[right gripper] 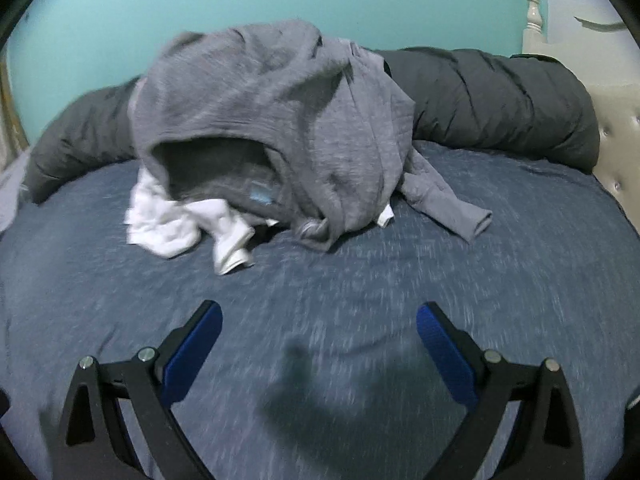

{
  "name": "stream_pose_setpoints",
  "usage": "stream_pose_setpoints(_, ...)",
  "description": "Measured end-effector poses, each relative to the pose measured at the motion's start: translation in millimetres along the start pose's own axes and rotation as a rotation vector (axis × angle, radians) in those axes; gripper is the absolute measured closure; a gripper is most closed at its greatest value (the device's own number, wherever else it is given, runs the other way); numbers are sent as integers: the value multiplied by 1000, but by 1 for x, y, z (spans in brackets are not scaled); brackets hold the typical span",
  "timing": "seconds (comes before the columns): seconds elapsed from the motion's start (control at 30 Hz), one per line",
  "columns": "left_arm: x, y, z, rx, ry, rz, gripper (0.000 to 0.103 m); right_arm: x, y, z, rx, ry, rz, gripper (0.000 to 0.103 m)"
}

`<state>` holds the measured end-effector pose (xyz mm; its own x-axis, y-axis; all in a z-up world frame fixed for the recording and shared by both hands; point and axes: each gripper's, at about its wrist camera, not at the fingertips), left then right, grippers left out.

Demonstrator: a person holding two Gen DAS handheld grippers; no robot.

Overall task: Fold clothes
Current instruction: 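Reach the right gripper into the clothes pile and grasp the grey sweatshirt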

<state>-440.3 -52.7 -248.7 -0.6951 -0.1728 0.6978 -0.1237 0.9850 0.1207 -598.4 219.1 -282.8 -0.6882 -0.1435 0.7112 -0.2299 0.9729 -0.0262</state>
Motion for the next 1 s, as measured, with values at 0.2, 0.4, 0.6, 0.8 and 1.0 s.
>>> stream_pose_setpoints(0.2, 12, -10, 21, -14, -6, -6, 0, 28, -2, 52, 5, -17, 14, 9)
stream_pose_setpoints(0.4, 17, -19, 35, -21, -2, -16, 0, 45, -4, 104, -31, -71, 13, 37)
stream_pose_setpoints(0.6, 3, -26, 40, -44, 4, -12, 0, 46, 0, 113, -16, -65, -14, 84)
stream_pose_setpoints(0.8, -12, -30, 32, -46, 5, -16, 0, 35, 4, 72, 31, 5, -28, 91)
stream_pose_setpoints(1.0, -31, -33, -4, -47, 32, -26, 0, 12, -8, 5, 129, 47, -65, 92)
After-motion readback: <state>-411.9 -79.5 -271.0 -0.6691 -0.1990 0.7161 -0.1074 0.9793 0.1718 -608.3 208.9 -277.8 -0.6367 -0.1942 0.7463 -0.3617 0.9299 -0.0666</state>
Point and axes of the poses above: each gripper's, at about its wrist camera, not at the fingertips, and z roughly the way its jaws point, y to its right, x to its top
